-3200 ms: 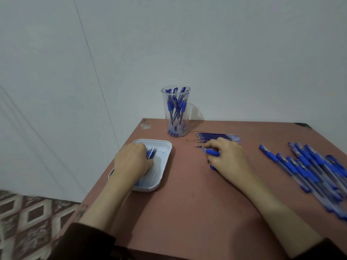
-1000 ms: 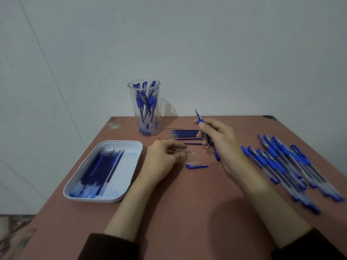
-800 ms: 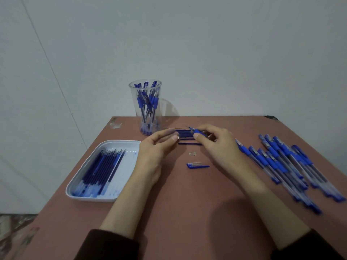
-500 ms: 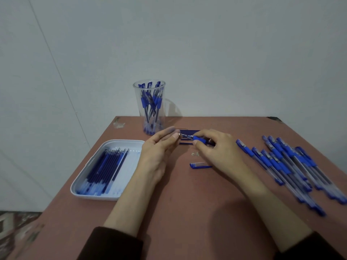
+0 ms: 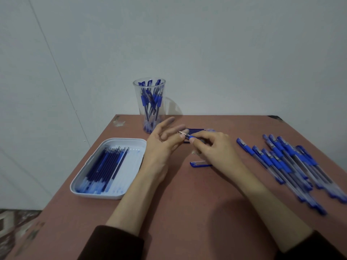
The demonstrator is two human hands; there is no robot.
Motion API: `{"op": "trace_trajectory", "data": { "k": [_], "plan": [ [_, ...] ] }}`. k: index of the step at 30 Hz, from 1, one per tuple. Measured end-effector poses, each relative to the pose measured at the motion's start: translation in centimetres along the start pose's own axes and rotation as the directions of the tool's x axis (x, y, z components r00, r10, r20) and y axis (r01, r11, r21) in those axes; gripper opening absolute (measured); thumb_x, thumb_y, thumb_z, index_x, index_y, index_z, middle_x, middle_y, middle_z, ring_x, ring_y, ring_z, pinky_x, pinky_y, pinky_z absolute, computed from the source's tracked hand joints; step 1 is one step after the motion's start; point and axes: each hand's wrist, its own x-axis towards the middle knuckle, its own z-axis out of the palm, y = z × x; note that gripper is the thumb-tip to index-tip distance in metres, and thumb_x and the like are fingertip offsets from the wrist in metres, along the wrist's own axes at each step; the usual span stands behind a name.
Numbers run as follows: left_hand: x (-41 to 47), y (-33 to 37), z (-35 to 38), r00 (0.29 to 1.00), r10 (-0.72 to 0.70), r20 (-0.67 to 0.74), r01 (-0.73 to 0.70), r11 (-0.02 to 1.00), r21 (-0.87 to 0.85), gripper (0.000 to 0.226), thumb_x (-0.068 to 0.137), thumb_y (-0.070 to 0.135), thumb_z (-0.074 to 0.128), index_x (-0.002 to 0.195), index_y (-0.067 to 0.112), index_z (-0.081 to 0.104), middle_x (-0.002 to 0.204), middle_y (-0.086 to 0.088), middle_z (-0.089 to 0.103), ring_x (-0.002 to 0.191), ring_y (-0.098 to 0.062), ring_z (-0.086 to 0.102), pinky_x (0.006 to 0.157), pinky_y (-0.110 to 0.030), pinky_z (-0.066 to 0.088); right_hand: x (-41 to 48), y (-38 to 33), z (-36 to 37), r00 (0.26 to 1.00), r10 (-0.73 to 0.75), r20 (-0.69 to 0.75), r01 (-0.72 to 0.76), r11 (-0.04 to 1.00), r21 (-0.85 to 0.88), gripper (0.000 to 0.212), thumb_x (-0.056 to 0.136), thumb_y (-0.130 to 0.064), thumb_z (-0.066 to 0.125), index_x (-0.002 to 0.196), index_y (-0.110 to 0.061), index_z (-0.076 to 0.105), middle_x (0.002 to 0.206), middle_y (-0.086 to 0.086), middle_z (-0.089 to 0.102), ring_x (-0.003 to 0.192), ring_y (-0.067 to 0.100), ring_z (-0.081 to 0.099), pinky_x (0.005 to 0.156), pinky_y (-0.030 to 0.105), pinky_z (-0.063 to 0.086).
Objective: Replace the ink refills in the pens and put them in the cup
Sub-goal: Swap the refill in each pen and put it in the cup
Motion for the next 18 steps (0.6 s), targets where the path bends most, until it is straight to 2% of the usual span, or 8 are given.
{"op": "trace_trajectory", "data": {
  "k": [2,4,6,8,10,14,18],
  "plan": [
    [-0.04,0.07,0.24,1.000,0.002,0.002,-0.002,0.998,-0.070,0.047,0.083,-0.010,0.061,0.123,0.014,0.051,0.107,-0.010,0.069,0.090,-0.015,0.070,0.075,-0.024,0.057,0.07,-0.16,0.04,1.000,0.017,0.015,-0.019,0.996,0.083,0.015,0.090,-0.021,0.061,0.084,-0.030,0.071,0.062,0.004,0.061,0.058,0.015,0.056,0.059,0.021,0.043],
    [-0.02,0.02,0.35,1.000,0.016,-0.020,-0.018,0.996,-0.089,0.050,0.082,-0.007,0.063,0.126,0.012,0.048,0.110,-0.013,0.068,0.088,-0.014,0.071,0.072,-0.022,0.055,0.06,-0.36,-0.07,0.999,0.029,0.032,-0.033,0.988,0.149,0.014,0.091,-0.020,0.061,0.085,-0.025,0.073,0.058,0.001,0.057,0.053,0.009,0.049,0.055,0.019,0.040],
    [0.06,-0.08,0.24,0.999,0.013,-0.046,-0.015,0.998,-0.057,0.044,0.082,-0.002,0.065,0.121,0.012,0.054,0.109,-0.012,0.068,0.089,-0.014,0.070,0.077,-0.023,0.056,0.07,-0.45,-0.22,0.998,0.036,0.049,-0.046,0.974,0.220,0.014,0.092,-0.020,0.060,0.089,-0.020,0.074,0.056,-0.003,0.056,0.051,0.006,0.045,0.052,0.017,0.038],
    [0.05,-0.22,0.01,0.999,-0.005,-0.054,0.008,0.998,0.055,0.029,0.083,0.006,0.067,0.111,0.011,0.063,0.104,-0.009,0.070,0.095,-0.016,0.068,0.087,-0.027,0.053,0.11,-0.50,-0.33,0.998,0.042,0.043,-0.053,0.960,0.276,0.015,0.092,-0.019,0.060,0.091,-0.017,0.074,0.055,-0.003,0.054,0.047,0.004,0.042,0.049,0.017,0.037],
    [0.01,-0.38,-0.13,0.999,-0.027,-0.036,0.033,0.987,0.156,0.020,0.086,0.013,0.065,0.106,0.008,0.069,0.101,-0.008,0.072,0.097,-0.015,0.067,0.092,-0.029,0.049,0.13,-0.52,-0.34,0.999,0.041,0.032,-0.048,0.961,0.272,0.015,0.092,-0.020,0.060,0.093,-0.017,0.075,0.055,-0.003,0.054,0.046,0.003,0.042,0.049,0.017,0.036],
    [0.01,-0.53,-0.10,0.996,-0.071,0.046,0.064,0.986,0.151,0.018,0.088,0.018,0.063,0.102,0.013,0.072,0.107,-0.011,0.071,0.105,-0.021,0.066,0.097,-0.032,0.045,-0.14,-0.48,-0.25,0.998,0.049,0.042,-0.058,0.969,0.242,0.015,0.093,-0.020,0.059,0.094,-0.018,0.074,0.056,-0.005,0.056,0.051,0.006,0.048,0.051,0.016,0.037],
    [-0.21,-0.43,-0.11,0.995,-0.051,0.083,0.038,0.988,0.151,0.028,0.074,0.033,0.072,0.095,0.016,0.075,0.107,-0.014,0.071,0.107,-0.026,0.065,0.099,-0.036,0.046,-0.29,-1.02,-0.50,0.995,0.036,0.098,-0.063,0.958,0.281,0.017,0.094,-0.018,0.058,0.091,-0.014,0.074,0.058,0.001,0.056,0.047,0.003,0.043,0.049,0.015,0.034]
  ]
}}
